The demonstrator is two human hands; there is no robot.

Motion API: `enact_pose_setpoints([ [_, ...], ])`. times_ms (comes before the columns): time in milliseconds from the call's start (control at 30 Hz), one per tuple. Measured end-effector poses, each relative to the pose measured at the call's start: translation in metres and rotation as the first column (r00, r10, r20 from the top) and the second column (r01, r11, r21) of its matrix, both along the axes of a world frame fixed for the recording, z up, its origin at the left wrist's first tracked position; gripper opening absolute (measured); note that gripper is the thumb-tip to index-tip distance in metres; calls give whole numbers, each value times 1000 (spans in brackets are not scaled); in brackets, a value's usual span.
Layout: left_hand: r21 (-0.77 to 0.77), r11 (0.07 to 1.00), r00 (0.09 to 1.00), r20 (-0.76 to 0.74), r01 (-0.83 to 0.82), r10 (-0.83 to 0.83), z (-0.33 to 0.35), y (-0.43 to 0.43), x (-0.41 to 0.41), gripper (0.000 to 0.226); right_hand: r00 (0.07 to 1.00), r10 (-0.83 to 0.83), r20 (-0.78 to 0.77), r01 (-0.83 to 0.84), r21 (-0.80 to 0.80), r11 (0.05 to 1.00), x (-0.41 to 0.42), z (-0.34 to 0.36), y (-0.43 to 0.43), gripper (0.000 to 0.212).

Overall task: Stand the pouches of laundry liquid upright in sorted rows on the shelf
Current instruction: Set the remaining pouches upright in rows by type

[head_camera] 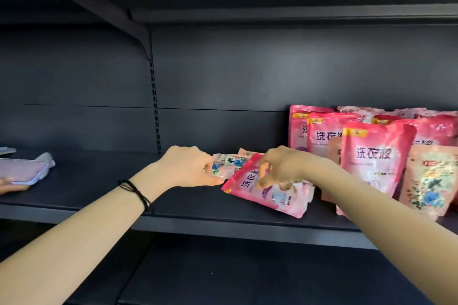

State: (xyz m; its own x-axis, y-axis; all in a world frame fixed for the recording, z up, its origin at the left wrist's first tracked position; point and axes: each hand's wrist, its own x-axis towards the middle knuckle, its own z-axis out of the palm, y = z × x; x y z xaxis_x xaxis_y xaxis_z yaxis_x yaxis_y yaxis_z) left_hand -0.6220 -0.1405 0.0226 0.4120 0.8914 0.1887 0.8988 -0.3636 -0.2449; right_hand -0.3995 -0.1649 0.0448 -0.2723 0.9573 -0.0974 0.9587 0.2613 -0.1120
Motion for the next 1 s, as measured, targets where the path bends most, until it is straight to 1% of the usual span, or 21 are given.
enact_pose_setpoints([
  [100,-26,1000,1000,20,9,-8,4,16,-9,57,1000,-11,20,11,-11,1000,-16,6,16,33],
  [267,-14,999,998,40,44,-44,2,54,-7,48,998,-56,-30,55,-54,997,-23,12,52,38],
  [400,-12,998,993,105,58,-56,0,93,3,47,989,-125,-80,120,-74,990,-16,13,95,39],
  [567,-24,997,987,146,68,-64,-2,144,15,47,968,-197,-154,184,-93,979,-6,10,153,38],
  [667,-31,998,985,163,58,-52,-2,170,24,47,964,-213,-161,200,-93,975,-2,5,185,37],
  [733,-58,997,983,177,51,-40,-5,187,30,47,963,-224,-151,211,-99,972,-2,0,203,39],
  [867,-127,991,971,238,46,-14,-18,221,40,48,955,-267,-129,254,-107,961,1,-13,239,52],
  [1000,-239,967,923,384,82,17,-35,255,56,52,942,-305,-140,291,-107,951,9,-30,269,58],
])
